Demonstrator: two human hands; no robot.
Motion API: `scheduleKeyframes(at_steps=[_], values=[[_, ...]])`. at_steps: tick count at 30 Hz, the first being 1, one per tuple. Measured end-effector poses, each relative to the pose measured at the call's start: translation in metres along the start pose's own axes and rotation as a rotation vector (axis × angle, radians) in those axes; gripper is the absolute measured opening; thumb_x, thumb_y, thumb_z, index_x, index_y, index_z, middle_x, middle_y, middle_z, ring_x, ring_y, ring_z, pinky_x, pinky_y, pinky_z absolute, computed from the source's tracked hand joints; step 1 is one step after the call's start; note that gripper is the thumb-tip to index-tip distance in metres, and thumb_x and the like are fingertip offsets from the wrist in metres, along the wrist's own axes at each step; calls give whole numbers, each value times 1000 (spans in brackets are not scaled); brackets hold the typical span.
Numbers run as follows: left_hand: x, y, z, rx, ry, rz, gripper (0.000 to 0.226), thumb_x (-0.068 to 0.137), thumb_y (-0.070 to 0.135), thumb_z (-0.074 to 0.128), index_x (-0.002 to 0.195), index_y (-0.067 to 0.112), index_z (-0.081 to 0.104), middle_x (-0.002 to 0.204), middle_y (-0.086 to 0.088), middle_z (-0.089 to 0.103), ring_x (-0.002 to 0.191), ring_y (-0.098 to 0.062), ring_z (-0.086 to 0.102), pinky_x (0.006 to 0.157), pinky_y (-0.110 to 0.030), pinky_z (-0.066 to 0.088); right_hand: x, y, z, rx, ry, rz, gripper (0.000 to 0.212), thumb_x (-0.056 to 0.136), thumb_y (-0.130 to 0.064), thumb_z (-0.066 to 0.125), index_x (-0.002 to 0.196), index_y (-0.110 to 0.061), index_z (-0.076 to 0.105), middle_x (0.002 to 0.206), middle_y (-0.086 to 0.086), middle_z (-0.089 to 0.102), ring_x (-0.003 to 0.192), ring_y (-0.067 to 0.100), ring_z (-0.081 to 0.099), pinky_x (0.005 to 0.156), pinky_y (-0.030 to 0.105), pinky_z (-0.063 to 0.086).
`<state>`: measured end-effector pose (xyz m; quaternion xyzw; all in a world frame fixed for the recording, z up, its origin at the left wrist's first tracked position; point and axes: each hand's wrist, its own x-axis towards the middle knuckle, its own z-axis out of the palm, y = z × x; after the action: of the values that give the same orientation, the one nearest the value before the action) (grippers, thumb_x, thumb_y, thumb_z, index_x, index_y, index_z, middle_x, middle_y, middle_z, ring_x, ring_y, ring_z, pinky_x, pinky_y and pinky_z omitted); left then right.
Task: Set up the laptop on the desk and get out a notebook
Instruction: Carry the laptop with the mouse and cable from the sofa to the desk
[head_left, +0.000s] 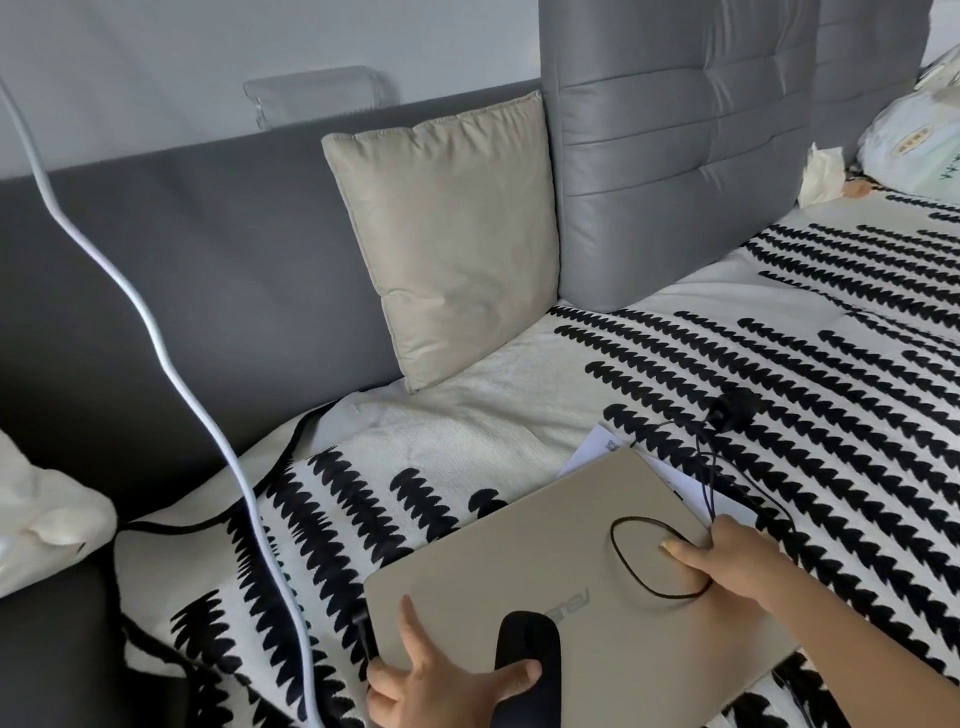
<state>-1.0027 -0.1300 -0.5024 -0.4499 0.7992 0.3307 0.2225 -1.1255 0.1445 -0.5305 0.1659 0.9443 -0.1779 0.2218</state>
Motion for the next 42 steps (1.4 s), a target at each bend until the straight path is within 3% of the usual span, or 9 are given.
scheduleKeyframes(at_steps=[7,14,22,26,32,39,42], values=[[-1,-3,-5,-28,-53,39,149,32,66,84,140,50,-17,141,-14,7,135,-30,13,117,-40,16,-6,10,6,176,35,-27,66,72,-75,51,81,-10,51,79,4,61,76,20,59,78,37,49],[-13,1,-22,-102,-68,103,143,38,61,86,140,53,-14,146,-12,6,138,-32,13,115,-45,21,-29,9,-6,249,262,-87,64,77,-73,41,79,-11,53,75,5,64,69,21,60,70,40,52],[-59,25,-63,-120,-24,204,142,36,64,85,140,55,-12,148,-12,4,136,-34,17,112,-50,24,-66,-4,-76,233,437,-184,67,78,-72,18,81,-16,54,73,2,62,72,25,59,65,39,48],[-97,38,-95,-150,-18,259,142,33,63,85,138,59,-11,150,-9,0,138,-33,10,112,-54,25,-96,-4,-117,260,453,-196,56,90,-61,20,97,-24,61,83,-1,64,78,24,60,74,42,51],[-166,46,-150,-158,-3,328,140,35,64,84,136,60,-12,151,-10,-2,140,-31,6,113,-55,23,-155,-10,-178,339,467,-181,53,93,-58,19,107,-30,62,106,2,66,95,28,60,82,42,49],[-248,27,-221,-189,24,362,144,18,70,77,134,63,-8,148,-6,5,136,-29,12,113,-53,23,-251,-31,-239,318,509,-187,55,95,-55,17,110,-26,61,102,6,66,91,32,59,78,41,48],[-285,9,-254,-169,42,372,147,11,73,72,134,63,-8,147,-8,10,134,-30,15,111,-52,28,-298,-39,-257,305,510,-184,56,95,-54,16,112,-25,61,109,8,66,98,33,60,80,41,46]])
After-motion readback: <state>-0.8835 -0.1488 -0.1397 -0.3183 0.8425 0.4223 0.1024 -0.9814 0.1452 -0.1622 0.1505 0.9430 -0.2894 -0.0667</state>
